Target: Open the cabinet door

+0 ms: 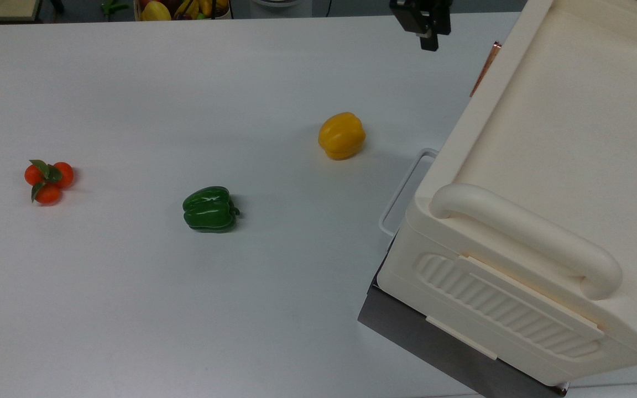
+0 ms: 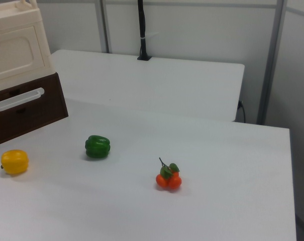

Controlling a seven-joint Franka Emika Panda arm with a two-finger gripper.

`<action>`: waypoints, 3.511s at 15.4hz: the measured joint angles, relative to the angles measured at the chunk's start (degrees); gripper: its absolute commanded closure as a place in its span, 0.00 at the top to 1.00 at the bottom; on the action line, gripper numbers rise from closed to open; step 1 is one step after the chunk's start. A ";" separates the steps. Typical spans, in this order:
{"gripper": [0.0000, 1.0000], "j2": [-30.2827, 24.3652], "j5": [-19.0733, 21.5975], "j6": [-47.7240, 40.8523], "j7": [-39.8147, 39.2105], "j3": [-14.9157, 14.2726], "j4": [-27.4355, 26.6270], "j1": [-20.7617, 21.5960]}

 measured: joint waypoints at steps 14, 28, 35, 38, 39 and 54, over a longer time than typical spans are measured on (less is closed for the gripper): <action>0.13 2.83 0.05 8.24 -2.46 3.24 0.32 0.41; 0.20 3.05 0.02 9.83 -2.59 3.36 0.35 0.25; 0.20 3.02 0.04 9.85 -2.59 4.67 0.35 0.12; 0.19 3.24 -0.03 10.86 -2.59 5.21 0.31 0.12; 0.18 3.36 -0.03 11.05 -2.59 5.28 0.31 0.12; 0.00 3.16 0.05 11.31 -2.54 5.50 -0.05 -0.26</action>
